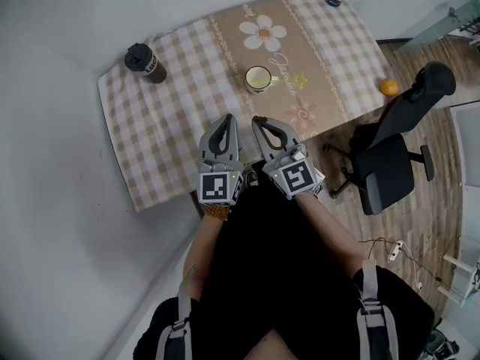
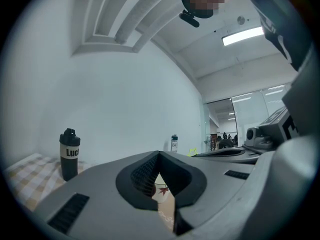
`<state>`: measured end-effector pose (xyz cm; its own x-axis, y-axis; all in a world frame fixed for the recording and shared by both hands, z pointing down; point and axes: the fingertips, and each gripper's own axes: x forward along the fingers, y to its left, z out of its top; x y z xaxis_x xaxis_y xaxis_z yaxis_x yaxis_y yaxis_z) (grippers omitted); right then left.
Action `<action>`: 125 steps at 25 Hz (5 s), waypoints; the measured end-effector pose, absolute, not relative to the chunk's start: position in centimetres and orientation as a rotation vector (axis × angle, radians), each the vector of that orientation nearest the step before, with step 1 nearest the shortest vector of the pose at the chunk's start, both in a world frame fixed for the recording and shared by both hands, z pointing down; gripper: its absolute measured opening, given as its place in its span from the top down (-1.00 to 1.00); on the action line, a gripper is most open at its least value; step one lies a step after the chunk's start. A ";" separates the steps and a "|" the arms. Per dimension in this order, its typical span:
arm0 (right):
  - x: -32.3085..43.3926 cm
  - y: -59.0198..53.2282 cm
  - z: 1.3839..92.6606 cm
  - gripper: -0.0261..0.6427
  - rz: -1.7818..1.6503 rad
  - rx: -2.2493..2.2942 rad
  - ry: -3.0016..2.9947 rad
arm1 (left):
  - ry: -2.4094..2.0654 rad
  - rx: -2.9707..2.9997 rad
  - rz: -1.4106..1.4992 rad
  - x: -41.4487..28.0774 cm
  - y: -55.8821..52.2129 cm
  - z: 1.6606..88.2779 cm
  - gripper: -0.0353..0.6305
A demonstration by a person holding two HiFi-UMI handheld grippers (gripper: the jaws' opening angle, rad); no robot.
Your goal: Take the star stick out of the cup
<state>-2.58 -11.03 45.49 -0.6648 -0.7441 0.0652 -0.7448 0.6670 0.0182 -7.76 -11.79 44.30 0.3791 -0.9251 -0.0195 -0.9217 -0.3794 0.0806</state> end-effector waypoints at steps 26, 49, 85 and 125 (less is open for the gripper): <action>4.0 -20.1 53.8 0.90 0.386 1.576 -2.528 | -1.706 2.515 -0.011 -7.8 -15.7 46.8 0.88; 4.4 -24.0 56.9 0.68 0.577 1.528 -2.543 | -1.689 2.486 0.062 -6.6 -18.6 49.0 0.88; 3.3 -28.8 55.8 0.83 0.498 1.454 -2.502 | -1.726 2.452 0.023 -8.0 -19.6 49.2 0.88; 1.1 -26.0 49.0 0.89 0.337 1.204 -2.685 | -1.723 2.558 -0.082 -7.9 -21.9 43.7 0.88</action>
<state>1.08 -26.03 49.02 -0.6559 -0.7107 0.2543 -0.7515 0.6464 -0.1319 -7.86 -21.93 43.67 0.3755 -0.9267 -0.0126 -0.9237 -0.3753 0.0766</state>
